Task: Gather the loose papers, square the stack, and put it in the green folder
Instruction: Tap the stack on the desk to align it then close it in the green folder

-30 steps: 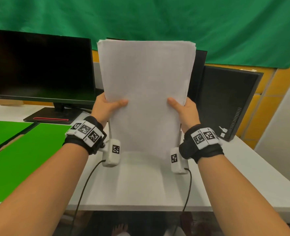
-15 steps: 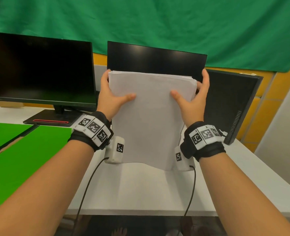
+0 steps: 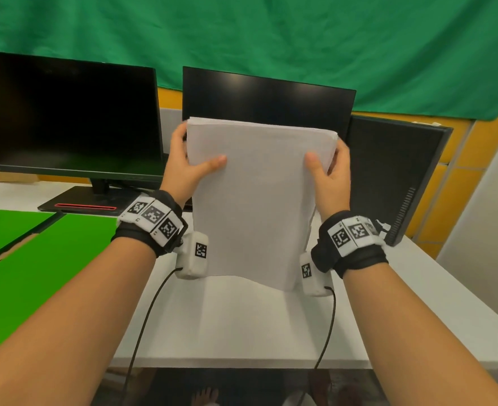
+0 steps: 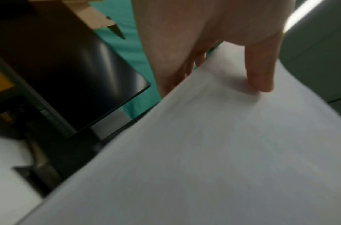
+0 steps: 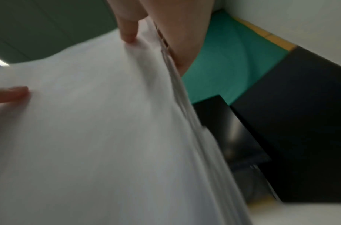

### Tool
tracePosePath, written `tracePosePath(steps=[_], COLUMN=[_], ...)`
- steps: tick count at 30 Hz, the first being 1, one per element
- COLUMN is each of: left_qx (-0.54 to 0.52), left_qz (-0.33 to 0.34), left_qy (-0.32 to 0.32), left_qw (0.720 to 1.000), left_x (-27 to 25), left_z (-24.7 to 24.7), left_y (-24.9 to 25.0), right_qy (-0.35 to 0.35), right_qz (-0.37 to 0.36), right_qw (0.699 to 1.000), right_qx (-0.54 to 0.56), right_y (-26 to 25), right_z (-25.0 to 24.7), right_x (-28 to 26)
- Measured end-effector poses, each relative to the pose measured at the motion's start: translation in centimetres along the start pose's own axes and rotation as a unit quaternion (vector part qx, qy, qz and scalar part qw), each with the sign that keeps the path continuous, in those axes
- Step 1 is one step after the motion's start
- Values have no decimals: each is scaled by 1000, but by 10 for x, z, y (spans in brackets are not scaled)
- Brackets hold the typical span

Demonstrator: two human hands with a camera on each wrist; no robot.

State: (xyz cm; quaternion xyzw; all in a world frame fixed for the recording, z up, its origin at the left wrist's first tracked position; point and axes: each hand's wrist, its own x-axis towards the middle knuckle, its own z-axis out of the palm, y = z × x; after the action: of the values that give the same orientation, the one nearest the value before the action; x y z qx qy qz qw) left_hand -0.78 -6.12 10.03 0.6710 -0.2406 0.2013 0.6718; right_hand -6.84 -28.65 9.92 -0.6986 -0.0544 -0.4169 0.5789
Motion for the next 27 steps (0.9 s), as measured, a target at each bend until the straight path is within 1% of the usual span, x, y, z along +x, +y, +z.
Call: tracePosePath(steps=[2, 3, 5, 8, 11, 13, 15, 17, 19, 21, 22, 23, 24, 25, 26, 27], left_qx=[-31, -39, -39, -47, -65, -51, -31, -25, -25, 10, 41, 76, 106, 128, 145, 166], left_qz=[-72, -92, -100, -90, -80, -101, -139, -154, -119, -44, -1, 34, 55, 60, 51, 34], left_qy=[-8, -2, 9, 27, 53, 54, 49, 46, 70, 130, 145, 137, 102, 43, -29, -92], left_qw=[997, 995, 994, 994, 993, 992, 989, 987, 990, 991, 989, 987, 988, 989, 988, 981], left_x=[-10, -15, -21, -18, -15, -22, -30, -35, -32, -24, -20, -15, -12, -9, -9, -10], left_z=[0, 3, 10, 20, 20, 19, 18, 16, 11, 3, -2, -5, -7, -8, -6, -5], left_y=[-15, -20, -22, -12, -9, -18, -30, -36, -32, -22, -16, -10, -3, 3, 9, 14], right_qy=[-48, -61, -50, -9, -8, -23, -32, -29, -17, -32, -58, -93, -132, -171, -199, -210], right_qz=[82, 116, 144, 120, 108, 129, 153, 147, 100, 39, 0, -46, -94, -137, -175, -207], right_qw=[995, 991, 988, 992, 993, 991, 987, 989, 993, 991, 982, 963, 932, 895, 861, 835], right_qx=[14, 15, 23, 41, 39, 33, 21, -7, -52, -121, -177, -250, -325, -388, -434, -465], right_y=[17, 23, 29, 23, 22, 29, 37, 35, 25, 9, 1, -8, -16, -23, -27, -30], right_z=[-1, 0, 2, 4, 4, 2, -1, -4, -6, -8, -8, -8, -6, -2, 3, 8], right_x=[-14, -21, -27, -18, -15, -24, -32, -33, -22, -8, -2, 3, 6, 7, 7, 5])
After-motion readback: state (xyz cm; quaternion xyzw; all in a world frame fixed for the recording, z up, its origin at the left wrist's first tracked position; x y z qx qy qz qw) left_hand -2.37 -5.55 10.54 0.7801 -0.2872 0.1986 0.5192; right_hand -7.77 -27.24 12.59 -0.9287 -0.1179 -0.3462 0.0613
